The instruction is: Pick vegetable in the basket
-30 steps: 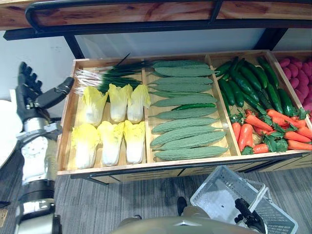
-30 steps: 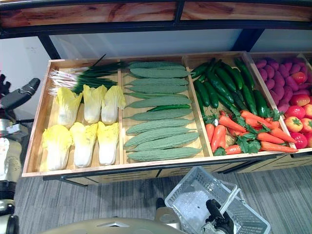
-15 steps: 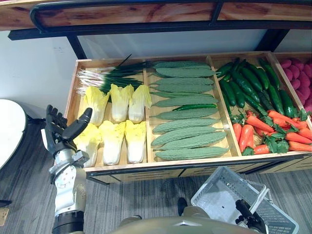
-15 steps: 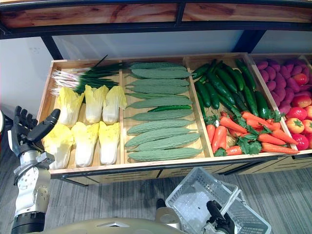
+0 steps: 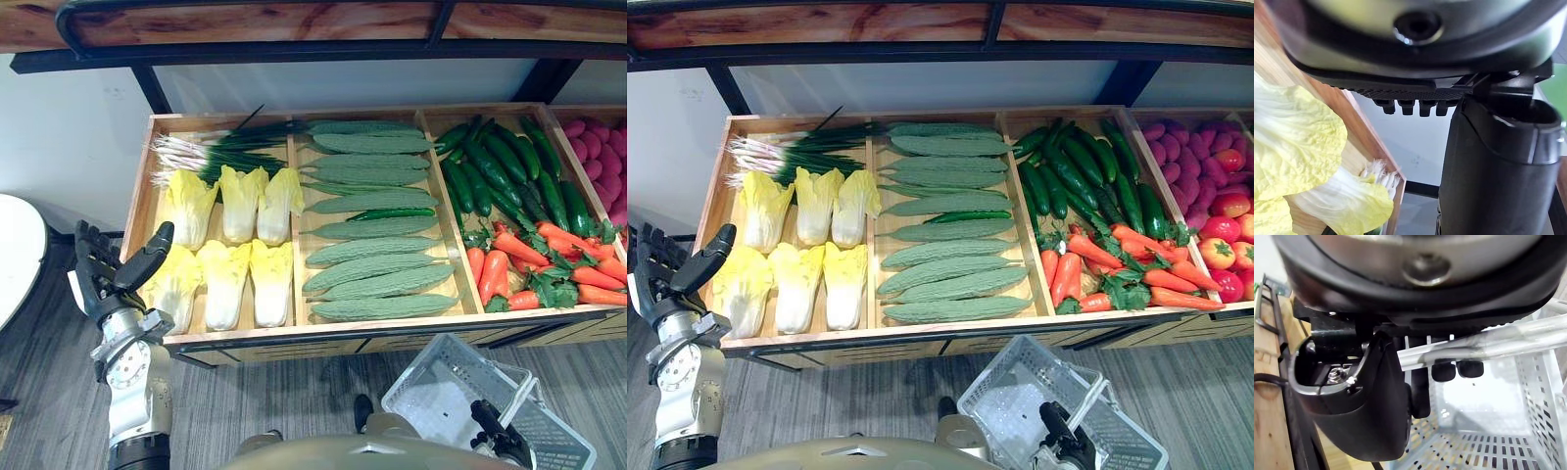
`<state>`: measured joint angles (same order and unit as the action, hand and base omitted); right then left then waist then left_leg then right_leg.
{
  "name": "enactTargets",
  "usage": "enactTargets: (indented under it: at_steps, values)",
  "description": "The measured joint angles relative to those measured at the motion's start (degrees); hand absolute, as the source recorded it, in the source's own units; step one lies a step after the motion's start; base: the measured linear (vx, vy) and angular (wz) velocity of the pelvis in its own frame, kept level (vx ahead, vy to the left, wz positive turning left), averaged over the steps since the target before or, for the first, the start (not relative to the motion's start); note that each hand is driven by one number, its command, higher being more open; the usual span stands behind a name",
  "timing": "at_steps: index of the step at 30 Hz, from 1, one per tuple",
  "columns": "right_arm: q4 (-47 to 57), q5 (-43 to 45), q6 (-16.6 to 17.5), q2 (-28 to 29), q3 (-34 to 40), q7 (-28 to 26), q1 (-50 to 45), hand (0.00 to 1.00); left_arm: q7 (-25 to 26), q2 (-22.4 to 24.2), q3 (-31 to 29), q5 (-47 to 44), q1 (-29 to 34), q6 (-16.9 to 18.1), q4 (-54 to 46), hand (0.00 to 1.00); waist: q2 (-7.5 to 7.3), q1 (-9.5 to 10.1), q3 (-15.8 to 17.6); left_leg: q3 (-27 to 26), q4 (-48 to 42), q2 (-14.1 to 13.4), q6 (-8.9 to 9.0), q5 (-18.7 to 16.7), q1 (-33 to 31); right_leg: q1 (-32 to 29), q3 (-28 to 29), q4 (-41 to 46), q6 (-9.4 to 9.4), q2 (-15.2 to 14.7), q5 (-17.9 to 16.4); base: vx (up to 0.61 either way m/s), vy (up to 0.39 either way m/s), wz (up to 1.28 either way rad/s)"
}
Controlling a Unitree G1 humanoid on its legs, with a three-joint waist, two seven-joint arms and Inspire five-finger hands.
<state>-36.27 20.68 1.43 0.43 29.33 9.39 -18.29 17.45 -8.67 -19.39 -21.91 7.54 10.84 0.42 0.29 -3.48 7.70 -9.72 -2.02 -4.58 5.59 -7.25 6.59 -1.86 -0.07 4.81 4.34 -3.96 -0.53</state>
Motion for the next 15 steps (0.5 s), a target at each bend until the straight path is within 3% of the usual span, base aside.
enactTargets:
  at_steps: [15]
  values:
    - [0.0, 0.0, 0.0, 0.0, -0.8, 0.7, 0.0, 0.00, 1.4, 3.9, 0.5, 0.0, 4.0, -2.3, 0.1, 1.00, -0.19, -0.13, 0.1, 0.0, -0.9, -0.1, 0.00, -0.7, -0.8, -0.4, 0.1, -0.1, 0.01, 0.0, 0.0, 0.00, 0.000, 0.00]
